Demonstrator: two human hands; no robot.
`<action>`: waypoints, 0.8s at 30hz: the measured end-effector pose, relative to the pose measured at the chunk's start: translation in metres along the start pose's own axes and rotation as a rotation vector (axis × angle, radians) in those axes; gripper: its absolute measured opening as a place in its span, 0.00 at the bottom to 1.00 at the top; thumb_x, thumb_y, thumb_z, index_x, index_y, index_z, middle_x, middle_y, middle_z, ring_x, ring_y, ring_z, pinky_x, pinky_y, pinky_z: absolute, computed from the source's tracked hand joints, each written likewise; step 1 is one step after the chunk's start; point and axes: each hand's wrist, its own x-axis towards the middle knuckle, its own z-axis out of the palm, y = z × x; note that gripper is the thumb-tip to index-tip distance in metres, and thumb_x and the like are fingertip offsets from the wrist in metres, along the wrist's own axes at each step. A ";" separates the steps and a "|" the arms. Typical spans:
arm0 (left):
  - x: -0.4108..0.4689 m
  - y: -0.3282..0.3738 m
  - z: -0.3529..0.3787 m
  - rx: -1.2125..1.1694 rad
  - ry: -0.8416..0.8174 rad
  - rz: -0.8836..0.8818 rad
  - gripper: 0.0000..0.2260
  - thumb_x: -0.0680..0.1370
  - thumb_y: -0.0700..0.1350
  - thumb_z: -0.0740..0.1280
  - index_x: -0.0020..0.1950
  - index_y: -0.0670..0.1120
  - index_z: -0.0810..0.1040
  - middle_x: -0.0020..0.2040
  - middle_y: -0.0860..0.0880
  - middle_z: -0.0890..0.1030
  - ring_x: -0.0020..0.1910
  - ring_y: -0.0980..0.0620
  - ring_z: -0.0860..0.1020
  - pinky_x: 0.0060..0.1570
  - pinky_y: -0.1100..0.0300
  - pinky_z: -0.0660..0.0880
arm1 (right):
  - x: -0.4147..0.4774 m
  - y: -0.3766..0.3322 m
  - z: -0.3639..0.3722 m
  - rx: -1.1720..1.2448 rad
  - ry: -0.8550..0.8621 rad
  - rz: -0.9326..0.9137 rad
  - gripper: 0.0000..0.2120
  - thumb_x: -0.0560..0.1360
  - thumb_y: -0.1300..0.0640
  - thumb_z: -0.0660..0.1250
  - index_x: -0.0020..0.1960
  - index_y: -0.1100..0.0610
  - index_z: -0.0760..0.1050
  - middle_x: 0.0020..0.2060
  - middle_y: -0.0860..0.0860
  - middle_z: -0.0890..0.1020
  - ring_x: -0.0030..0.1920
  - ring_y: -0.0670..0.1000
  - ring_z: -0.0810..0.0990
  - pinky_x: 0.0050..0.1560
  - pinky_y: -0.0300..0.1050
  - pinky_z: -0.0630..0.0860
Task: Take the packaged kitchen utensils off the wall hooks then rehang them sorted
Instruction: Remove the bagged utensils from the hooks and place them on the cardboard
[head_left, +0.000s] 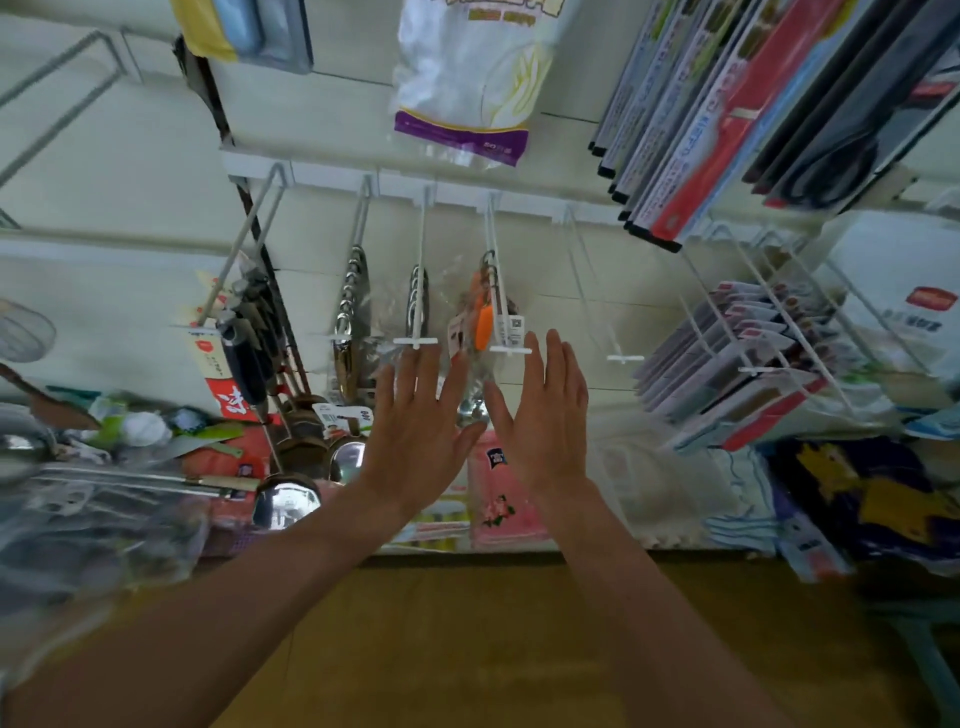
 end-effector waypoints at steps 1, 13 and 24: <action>0.002 0.003 0.001 -0.003 0.011 -0.012 0.32 0.80 0.60 0.56 0.79 0.43 0.59 0.77 0.37 0.61 0.75 0.35 0.60 0.70 0.39 0.63 | 0.002 0.001 0.002 0.004 -0.010 -0.012 0.32 0.82 0.40 0.58 0.78 0.56 0.58 0.78 0.59 0.60 0.78 0.61 0.57 0.76 0.60 0.58; 0.027 0.031 0.019 -0.083 0.051 -0.040 0.24 0.80 0.45 0.65 0.73 0.41 0.64 0.72 0.40 0.67 0.63 0.41 0.72 0.52 0.49 0.79 | 0.040 0.009 0.017 0.137 0.016 -0.091 0.31 0.80 0.42 0.57 0.77 0.59 0.62 0.76 0.61 0.64 0.76 0.63 0.62 0.74 0.60 0.61; 0.060 0.038 0.044 -0.665 0.181 -0.412 0.17 0.81 0.40 0.61 0.70 0.41 0.70 0.57 0.41 0.79 0.51 0.42 0.79 0.48 0.51 0.77 | 0.065 0.019 0.012 0.200 0.128 -0.054 0.33 0.82 0.36 0.48 0.72 0.60 0.69 0.69 0.59 0.73 0.69 0.58 0.71 0.67 0.51 0.70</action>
